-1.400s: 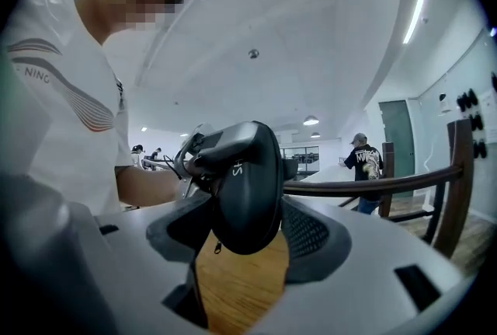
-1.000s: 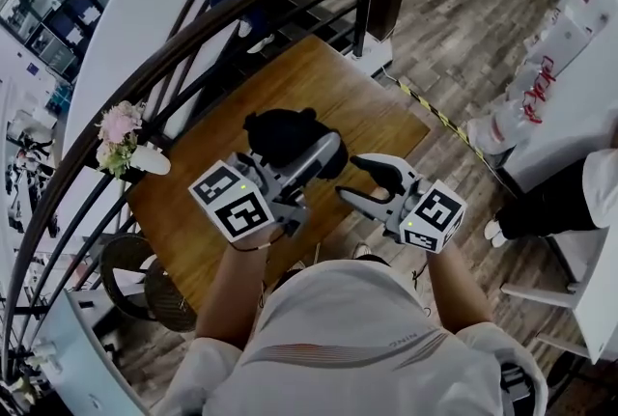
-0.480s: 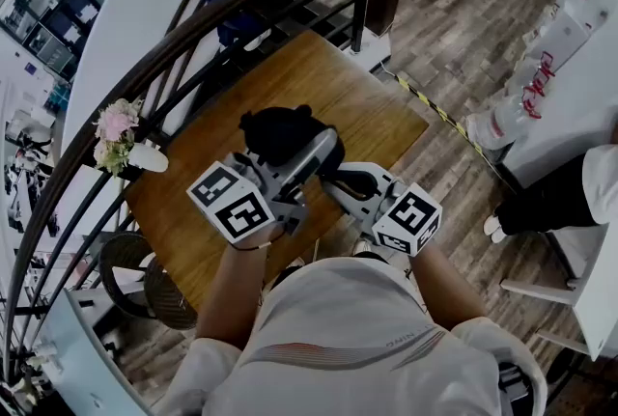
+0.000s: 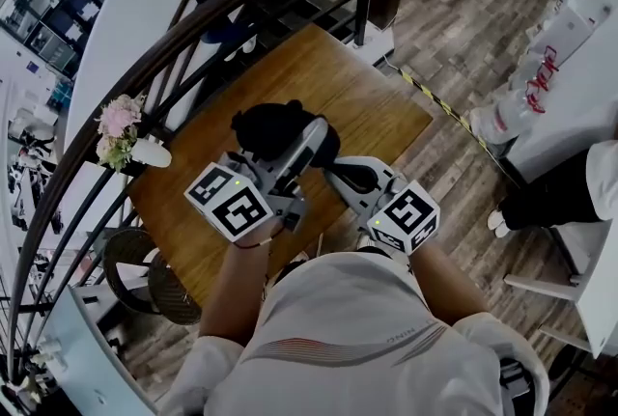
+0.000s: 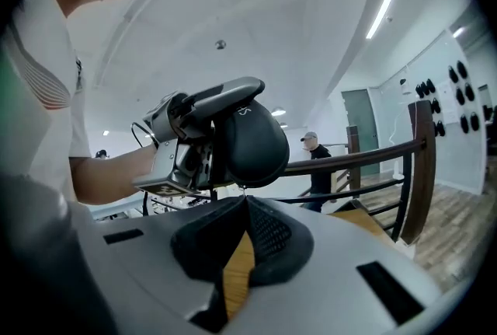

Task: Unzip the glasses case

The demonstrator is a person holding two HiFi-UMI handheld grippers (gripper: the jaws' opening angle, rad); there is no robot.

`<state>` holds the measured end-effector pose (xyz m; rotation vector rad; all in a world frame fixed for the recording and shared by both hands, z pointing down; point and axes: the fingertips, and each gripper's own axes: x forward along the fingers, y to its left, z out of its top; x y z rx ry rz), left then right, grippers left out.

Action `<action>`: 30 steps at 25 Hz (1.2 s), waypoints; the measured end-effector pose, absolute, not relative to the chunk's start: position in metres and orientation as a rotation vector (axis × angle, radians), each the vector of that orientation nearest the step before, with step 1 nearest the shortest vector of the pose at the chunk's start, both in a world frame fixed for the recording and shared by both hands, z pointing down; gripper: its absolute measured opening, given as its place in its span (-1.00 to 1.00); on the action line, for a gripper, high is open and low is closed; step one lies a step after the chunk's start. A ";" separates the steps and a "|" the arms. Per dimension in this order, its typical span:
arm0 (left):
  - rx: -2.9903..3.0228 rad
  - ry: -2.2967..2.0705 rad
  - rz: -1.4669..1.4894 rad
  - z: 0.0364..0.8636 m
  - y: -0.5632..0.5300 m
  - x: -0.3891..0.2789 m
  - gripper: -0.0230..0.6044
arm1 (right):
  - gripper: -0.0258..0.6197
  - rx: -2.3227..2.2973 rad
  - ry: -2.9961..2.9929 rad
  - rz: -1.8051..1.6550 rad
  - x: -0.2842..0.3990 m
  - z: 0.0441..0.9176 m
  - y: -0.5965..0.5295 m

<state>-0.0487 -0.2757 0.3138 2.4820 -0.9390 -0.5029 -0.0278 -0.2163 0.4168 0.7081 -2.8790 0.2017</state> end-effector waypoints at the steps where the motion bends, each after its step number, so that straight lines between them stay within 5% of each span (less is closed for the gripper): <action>1: 2.484 -0.944 -0.496 0.315 -0.275 -0.049 -0.09 | -0.77 0.727 -2.869 0.196 -0.026 0.419 -0.218; 18: 2.621 -0.708 -0.154 0.355 -0.239 -0.022 -0.09 | -0.76 0.713 -2.534 -0.500 -0.005 0.423 -0.228; 30: 2.721 -0.491 0.148 0.387 -0.206 0.002 -0.09 | -0.76 0.606 -2.497 -0.685 -0.006 0.412 -0.211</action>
